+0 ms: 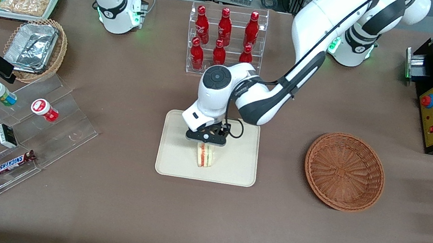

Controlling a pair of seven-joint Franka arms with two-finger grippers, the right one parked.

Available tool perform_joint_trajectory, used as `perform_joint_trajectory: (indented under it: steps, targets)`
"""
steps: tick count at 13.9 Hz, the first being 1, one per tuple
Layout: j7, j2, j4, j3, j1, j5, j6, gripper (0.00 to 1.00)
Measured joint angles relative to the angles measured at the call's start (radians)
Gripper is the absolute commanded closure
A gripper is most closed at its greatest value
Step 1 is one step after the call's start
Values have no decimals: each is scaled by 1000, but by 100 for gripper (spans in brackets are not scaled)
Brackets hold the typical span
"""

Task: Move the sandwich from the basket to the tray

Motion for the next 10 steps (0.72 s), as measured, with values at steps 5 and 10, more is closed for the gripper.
perform_joint_trajectory:
  steps: [5,10]
  targets:
    - [-28,-185,26,8,93,-74,-265,1]
    - [-23,-349,25,11,242,-90,-489,1]
